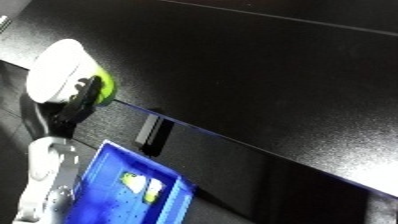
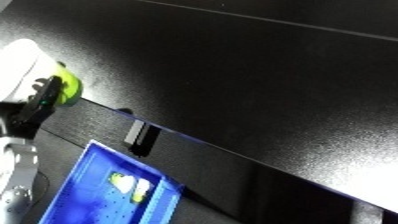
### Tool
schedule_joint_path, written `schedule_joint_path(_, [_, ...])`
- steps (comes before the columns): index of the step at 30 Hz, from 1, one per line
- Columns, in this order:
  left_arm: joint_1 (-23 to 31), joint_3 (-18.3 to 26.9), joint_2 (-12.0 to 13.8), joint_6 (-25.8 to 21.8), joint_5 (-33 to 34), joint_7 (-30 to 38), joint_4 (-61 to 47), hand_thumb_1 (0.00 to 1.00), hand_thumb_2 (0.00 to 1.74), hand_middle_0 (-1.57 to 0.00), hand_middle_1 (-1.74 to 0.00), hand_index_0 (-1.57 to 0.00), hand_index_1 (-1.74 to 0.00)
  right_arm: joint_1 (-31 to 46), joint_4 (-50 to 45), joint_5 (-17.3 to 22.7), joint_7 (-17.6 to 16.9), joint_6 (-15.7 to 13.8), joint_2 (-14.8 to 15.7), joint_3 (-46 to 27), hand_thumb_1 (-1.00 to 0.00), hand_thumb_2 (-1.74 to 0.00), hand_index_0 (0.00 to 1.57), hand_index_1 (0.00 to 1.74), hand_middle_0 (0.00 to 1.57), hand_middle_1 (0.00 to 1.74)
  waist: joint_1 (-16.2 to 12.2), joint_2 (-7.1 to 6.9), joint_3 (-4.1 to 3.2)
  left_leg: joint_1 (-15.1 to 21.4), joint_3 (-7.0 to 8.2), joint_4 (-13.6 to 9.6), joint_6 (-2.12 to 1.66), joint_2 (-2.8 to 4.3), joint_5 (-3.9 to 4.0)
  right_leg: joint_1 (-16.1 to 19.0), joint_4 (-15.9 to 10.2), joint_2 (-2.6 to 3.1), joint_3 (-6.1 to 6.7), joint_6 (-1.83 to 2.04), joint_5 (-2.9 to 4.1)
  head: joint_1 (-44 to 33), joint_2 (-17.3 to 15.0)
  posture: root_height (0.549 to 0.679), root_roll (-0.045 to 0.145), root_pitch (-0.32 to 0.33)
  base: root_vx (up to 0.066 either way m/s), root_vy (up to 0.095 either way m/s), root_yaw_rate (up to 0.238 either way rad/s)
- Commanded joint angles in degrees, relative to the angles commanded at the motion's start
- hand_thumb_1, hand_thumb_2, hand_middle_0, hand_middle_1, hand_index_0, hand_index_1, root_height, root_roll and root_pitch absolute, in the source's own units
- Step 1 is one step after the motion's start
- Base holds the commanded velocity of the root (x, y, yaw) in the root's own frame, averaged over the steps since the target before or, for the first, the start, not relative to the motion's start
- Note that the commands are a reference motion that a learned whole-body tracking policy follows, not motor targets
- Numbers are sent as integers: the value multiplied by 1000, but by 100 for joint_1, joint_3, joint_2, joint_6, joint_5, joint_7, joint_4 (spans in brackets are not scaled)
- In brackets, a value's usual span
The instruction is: Pick up the object and place it into the box
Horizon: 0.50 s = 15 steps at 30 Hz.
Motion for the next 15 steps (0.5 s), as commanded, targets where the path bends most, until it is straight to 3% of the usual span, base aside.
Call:
schedule_joint_path(4, [422, 342, -86, -625, -474, 162, 1058, 1000, 1740, -1570, -1740, -1570, -1740, -25, 23, 12, -31, 18, -5, 37, 0, 0, 0, 0, 0, 0, 26, 5, 0, 3, -5, -9, -6, -4, 27, 56, -12, 17, -5, -38, -54, -417, -57, 619, 59, -62, -18, 17, 15])
schedule_joint_path(7, [619, 422, -78, -780, -794, 240, 1738, 1000, 1740, -1570, -1740, -1570, -1740, -70, 3, 44, -95, 62, -16, 114, 0, 0, 0, 0, 0, 0, 29, -15, 0, -22, 0, 8, 2, -5, 38, 80, -12, 33, -14, -68, -97, -836, -359, 618, 60, -63, -27, 23, -4])
schedule_joint_path(15, [678, 469, -116, -438, -1691, -194, 3243, 1000, 1740, -1570, -1740, -1570, -1740, -203, 40, 69, -212, 207, -16, 221, 0, 0, 0, 0, 0, 0, 13, -111, 0, -64, -1, -15, 11, 22, 127, 207, -23, 49, -73, -111, -207, -2535, -771, 617, 63, -70, -7, 31, 30])
